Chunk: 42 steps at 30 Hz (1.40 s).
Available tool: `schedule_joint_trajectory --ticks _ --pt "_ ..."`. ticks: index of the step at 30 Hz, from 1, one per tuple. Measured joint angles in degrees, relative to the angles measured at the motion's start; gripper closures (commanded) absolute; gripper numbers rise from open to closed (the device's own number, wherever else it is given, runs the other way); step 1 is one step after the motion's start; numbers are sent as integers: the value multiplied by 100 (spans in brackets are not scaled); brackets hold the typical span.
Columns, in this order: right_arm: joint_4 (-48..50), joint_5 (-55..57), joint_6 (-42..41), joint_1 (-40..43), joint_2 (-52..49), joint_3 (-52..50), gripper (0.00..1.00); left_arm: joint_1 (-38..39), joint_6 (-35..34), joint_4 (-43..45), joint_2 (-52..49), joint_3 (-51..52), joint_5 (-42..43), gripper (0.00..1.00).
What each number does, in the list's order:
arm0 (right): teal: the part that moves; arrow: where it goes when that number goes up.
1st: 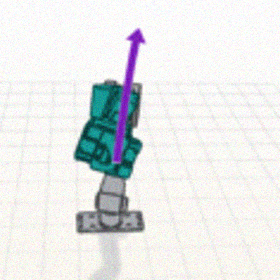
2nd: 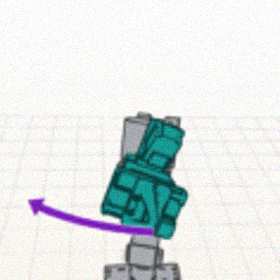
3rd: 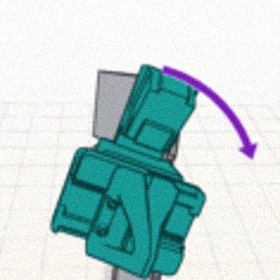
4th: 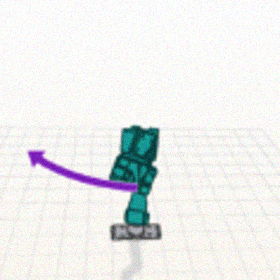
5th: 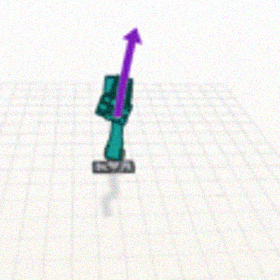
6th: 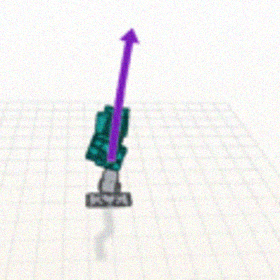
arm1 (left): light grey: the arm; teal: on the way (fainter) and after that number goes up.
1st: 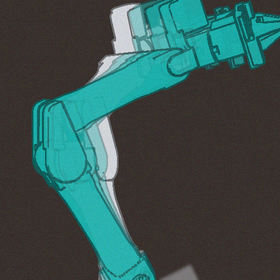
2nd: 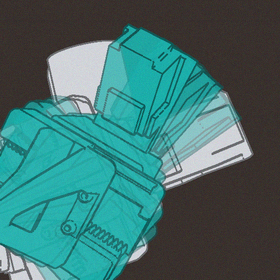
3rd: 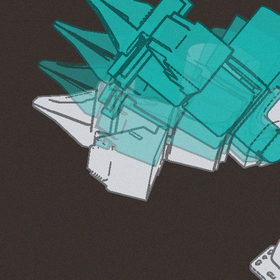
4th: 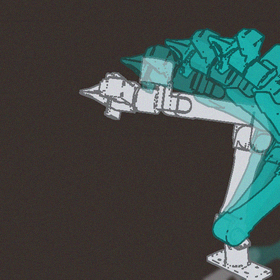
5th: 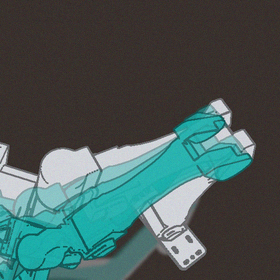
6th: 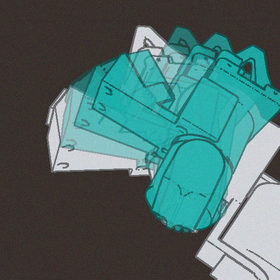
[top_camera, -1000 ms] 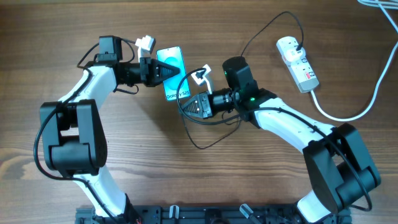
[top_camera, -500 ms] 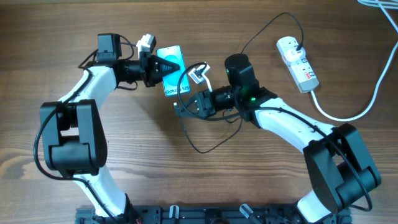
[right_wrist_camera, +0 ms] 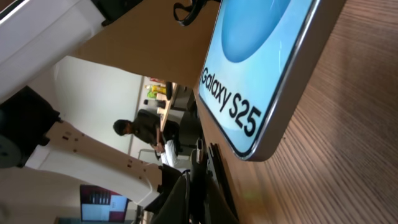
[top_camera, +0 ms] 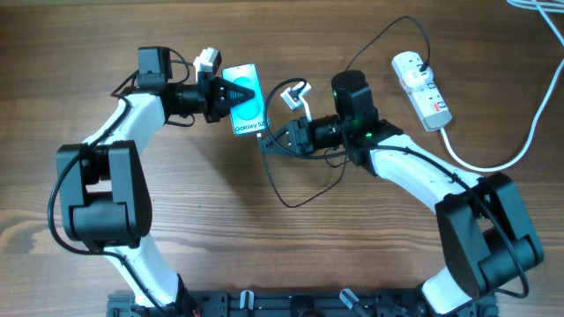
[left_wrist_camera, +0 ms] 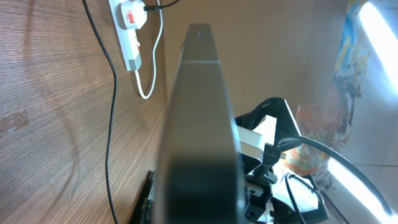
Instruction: Plug charger to phone and switch on socket
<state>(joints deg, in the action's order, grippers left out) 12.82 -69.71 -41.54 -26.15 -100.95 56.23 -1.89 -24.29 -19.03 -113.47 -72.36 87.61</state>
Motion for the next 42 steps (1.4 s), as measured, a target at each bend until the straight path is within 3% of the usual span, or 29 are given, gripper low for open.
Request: schedule_joint_trajectory --ticks 42 --pt "-144 581 -31 -166 0 -15 96 103 42 20 0 0 -4 96"
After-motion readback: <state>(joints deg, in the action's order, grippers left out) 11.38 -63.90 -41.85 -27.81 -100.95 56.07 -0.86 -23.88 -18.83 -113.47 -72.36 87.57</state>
